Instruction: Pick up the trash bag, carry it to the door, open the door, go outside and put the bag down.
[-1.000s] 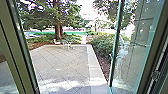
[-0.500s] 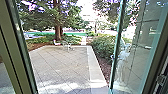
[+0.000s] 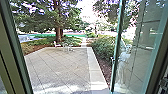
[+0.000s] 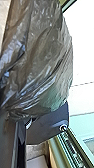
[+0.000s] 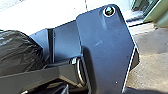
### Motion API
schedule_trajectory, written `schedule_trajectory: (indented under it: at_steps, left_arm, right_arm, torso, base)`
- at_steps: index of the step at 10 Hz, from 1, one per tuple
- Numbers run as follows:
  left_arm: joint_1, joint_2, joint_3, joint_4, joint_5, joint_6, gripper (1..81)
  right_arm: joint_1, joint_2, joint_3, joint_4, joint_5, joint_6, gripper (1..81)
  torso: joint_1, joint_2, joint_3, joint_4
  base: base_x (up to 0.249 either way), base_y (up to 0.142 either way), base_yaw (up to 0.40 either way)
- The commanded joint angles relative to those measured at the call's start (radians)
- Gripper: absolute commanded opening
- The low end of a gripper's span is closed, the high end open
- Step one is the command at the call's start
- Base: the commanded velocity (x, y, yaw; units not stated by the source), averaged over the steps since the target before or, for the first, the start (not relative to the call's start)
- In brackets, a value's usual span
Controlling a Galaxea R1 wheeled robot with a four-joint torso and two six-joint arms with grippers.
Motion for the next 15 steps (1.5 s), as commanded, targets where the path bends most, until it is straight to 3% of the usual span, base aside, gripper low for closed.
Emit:
schedule_trajectory:
  at_steps: [1, 10, 15]
  left_arm:
    - [-0.060, -0.008, -0.001, 0.010, 0.039, 0.000, 1.0]
    - [-0.060, -0.011, -0.001, 0.010, 0.039, 0.000, 1.0]
    - [-0.062, -0.011, -0.001, 0.010, 0.039, 0.000, 1.0]
  right_arm:
    - [0.057, 0.011, 0.007, -0.004, -0.046, -0.001, 81.1]
    - [0.060, 0.011, 0.009, -0.004, -0.047, -0.001, 81.1]
    - [0.061, 0.011, 0.007, -0.004, -0.047, -0.001, 81.1]
  torso:
    - [0.002, 0.000, 0.000, 0.000]
    - [0.002, -0.002, 0.000, 0.000]
    - [0.002, -0.001, 0.000, 0.000]
  base:
    - [0.096, 0.000, 0.000]
    - [0.098, 0.000, 0.000]
    - [0.104, -0.048, 0.000]
